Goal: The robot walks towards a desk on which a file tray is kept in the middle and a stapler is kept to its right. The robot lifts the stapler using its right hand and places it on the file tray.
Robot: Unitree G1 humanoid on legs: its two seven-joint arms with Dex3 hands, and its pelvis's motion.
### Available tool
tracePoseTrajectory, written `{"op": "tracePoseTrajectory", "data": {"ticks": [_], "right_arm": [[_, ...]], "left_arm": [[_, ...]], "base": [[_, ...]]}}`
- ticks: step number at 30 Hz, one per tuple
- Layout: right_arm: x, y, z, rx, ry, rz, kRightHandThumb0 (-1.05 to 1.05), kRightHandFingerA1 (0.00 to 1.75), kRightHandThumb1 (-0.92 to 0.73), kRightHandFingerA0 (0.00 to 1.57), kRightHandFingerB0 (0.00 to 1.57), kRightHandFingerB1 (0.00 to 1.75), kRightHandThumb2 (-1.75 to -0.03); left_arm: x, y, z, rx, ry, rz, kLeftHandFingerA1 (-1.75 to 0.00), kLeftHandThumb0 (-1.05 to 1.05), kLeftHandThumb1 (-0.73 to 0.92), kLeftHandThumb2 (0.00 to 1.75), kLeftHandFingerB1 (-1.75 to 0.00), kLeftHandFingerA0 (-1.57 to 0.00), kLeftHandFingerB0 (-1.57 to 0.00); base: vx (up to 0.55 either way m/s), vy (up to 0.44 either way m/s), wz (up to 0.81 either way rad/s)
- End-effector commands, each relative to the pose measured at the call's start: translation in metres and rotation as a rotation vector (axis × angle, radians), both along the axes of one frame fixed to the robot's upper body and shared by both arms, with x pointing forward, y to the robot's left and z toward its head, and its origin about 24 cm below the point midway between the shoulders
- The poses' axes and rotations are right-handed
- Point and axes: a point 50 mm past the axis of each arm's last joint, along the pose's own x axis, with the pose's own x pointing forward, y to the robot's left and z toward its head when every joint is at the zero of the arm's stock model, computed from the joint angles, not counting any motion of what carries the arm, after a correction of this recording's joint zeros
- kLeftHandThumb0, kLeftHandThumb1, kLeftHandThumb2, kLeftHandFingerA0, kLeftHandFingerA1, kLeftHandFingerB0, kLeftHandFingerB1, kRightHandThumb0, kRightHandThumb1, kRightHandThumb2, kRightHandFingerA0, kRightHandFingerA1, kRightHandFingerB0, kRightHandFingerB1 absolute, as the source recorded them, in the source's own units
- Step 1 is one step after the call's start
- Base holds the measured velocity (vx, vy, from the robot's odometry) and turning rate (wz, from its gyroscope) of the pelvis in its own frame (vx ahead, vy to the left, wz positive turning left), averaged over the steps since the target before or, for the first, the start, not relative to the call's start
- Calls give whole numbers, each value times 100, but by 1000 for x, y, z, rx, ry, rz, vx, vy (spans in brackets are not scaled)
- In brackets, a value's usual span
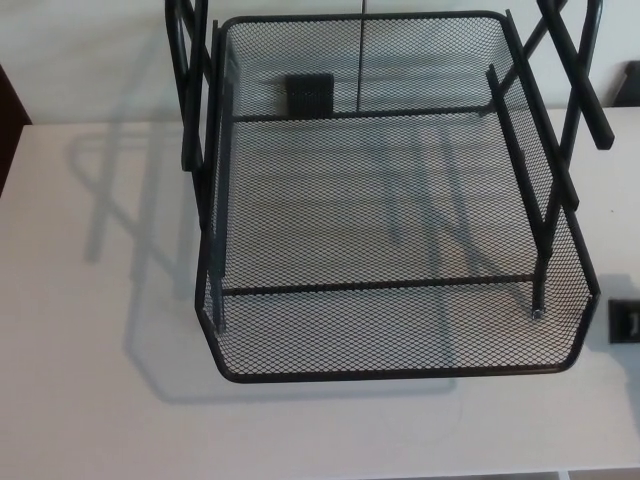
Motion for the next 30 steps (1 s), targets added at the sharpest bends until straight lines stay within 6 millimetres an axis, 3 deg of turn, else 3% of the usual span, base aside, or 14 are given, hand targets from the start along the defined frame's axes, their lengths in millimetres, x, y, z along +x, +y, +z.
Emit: {"op": "tracePoseTrajectory", "data": {"ticks": [1,2,4,8,11,13,14,17,18,25,26,27,29,30], "right_arm": [[-5,-15,87,-34,-634,65,-8,158,-52,99,90,144,-75],[-1,-8,103,-5,-631,83,-5,158,-48,99,89,134,-89],[0,-6,108,5,-637,98,-2,158,-45,96,88,142,-93],[4,2,123,9,-668,127,-6,157,-52,101,90,135,-88],[8,6,135,58,-723,151,-18,160,-58,98,90,131,-70],[10,6,138,76,-763,149,-9,161,-49,100,94,130,-87],[12,7,142,103,-784,140,-11,168,-48,100,91,144,-102],[17,9,154,126,-789,84,-15,175,-60,93,74,160,-80],[18,11,157,132,-801,89,-24,175,-64,92,70,165,-76],[27,24,189,159,-932,171,-26,175,-58,93,70,171,-93],[27,25,193,162,-932,169,-21,175,-54,94,80,155,-101],[28,29,202,161,-938,173,-25,175,-59,93,78,157,-92],[29,37,212,194,-974,215,-22,175,-53,93,77,163,-105],[29,40,213,190,-971,219,-22,175,-52,95,78,165,-107]], "left_arm": [[-13,4,0,47,17,7,-100,-105,61,131,-77,-46,-16],[-13,4,0,52,33,-10,-102,-105,62,133,-78,-48,-17],[-13,4,0,54,35,-15,-101,-105,63,133,-78,-47,-17],[-15,3,-1,56,43,-22,-99,-105,63,133,-77,-46,-13],[-17,3,-1,55,45,-40,-102,-105,63,135,-79,-47,-18],[-17,3,-1,54,44,-37,-103,-105,63,135,-80,-48,-18],[-19,3,-2,55,49,-33,-103,-105,63,135,-79,-49,-17],[-22,2,-4,60,77,-19,-99,-105,64,133,-78,-48,-13],[-22,1,-5,61,79,-20,-54,-70,70,100,-45,-33,-14],[-25,-1,-8,52,89,-11,-55,-69,69,99,-46,-33,-15],[-26,0,-8,52,91,-8,-44,-68,85,65,-35,-40,-22],[-25,0,-7,49,92,-4,-56,-70,68,100,-46,-33,-15],[-25,0,-8,48,84,2,-56,-71,69,100,-47,-33,-16],[-27,-1,-8,52,91,-1,-44,-67,86,66,-34,-39,-21]], "base": [[0,0,0],[0,0,0],[0,0,0],[0,0,0],[0,0,0],[0,0,0],[0,0,0],[0,0,0],[0,0,0],[0,0,0],[0,0,0],[0,0,0],[0,0,0],[0,0,0]]}}
